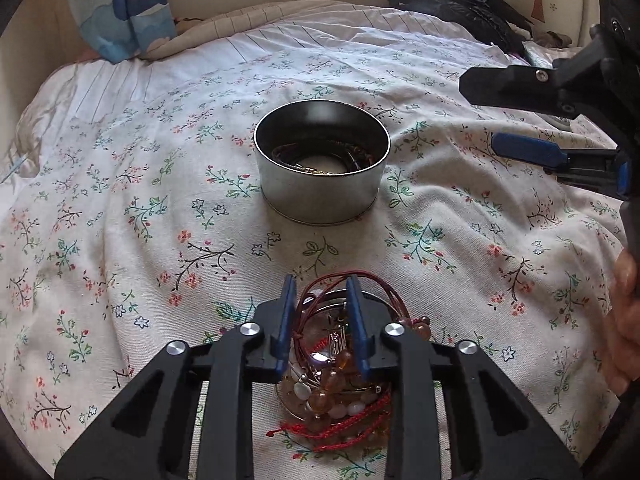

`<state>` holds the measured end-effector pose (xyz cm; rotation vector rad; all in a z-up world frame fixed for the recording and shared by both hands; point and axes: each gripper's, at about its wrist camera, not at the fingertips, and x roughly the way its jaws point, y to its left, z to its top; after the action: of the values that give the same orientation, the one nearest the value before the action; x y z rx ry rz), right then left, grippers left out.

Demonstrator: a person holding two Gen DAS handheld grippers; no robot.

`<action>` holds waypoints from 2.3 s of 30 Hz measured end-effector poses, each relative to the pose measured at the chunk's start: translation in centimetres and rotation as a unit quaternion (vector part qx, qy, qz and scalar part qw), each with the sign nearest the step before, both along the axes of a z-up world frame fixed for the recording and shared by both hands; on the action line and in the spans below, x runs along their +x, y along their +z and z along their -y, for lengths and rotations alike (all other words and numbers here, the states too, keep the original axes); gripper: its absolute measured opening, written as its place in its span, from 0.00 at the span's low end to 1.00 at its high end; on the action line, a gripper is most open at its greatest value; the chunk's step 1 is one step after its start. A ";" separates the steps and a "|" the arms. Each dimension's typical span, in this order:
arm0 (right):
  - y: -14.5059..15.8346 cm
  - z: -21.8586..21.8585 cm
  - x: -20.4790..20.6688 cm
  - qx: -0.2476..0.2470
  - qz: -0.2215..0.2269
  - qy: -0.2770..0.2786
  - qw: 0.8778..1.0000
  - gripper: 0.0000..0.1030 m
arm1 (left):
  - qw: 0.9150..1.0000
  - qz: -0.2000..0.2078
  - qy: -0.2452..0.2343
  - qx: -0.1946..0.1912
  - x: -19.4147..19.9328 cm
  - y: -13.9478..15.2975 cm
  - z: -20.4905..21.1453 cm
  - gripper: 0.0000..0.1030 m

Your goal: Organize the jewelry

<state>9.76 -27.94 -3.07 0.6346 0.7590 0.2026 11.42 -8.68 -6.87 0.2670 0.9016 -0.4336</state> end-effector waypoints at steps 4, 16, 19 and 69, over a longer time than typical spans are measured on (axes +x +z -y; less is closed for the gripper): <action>-0.3 0.1 0.2 0.000 -0.006 0.001 1.000 0.76 | 0.999 -0.022 0.021 -0.045 0.6 0.4 -1.5 0.05; -1.6 -1.2 1.2 -0.014 -0.042 0.033 0.998 0.78 | 0.977 -0.046 0.071 -0.194 1.7 2.1 -6.1 0.03; -2.5 -2.6 1.7 -0.018 -0.063 0.078 0.995 0.78 | 0.964 -0.040 0.081 -0.248 1.7 3.0 -7.7 0.03; -0.1 0.0 -3.5 0.222 0.072 0.167 0.958 0.12 | 0.955 -0.028 0.068 -0.287 0.6 4.8 -7.2 0.03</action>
<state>6.23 -27.99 -3.15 0.9028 0.6801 0.7384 12.05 -1.51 -2.10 -0.3404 0.8065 -0.5580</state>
